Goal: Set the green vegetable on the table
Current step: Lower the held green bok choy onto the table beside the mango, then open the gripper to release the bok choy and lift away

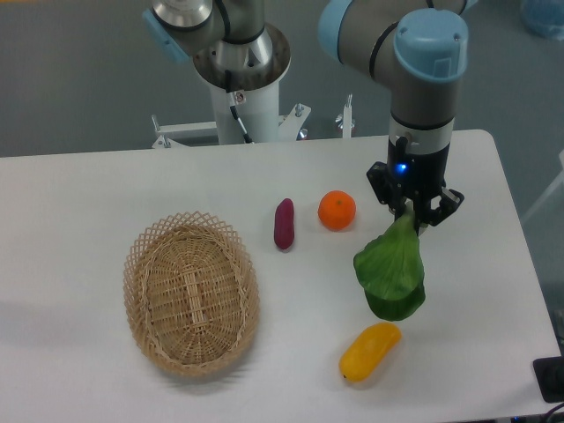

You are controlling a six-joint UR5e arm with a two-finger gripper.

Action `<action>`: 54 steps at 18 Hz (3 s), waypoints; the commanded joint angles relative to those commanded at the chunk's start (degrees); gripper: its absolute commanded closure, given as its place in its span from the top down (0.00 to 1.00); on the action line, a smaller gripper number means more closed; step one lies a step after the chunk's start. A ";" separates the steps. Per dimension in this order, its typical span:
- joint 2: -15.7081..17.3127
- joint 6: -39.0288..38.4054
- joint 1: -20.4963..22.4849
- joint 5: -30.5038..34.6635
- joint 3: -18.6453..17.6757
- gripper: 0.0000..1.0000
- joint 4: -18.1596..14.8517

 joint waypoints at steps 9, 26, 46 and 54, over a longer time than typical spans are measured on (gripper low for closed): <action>-0.09 -0.09 -0.09 0.00 -0.88 0.22 1.85; -4.39 5.50 0.00 4.56 -10.02 0.21 14.33; -9.23 21.88 3.60 6.15 -19.16 0.27 21.71; -8.79 20.13 3.60 6.07 -18.63 1.00 21.71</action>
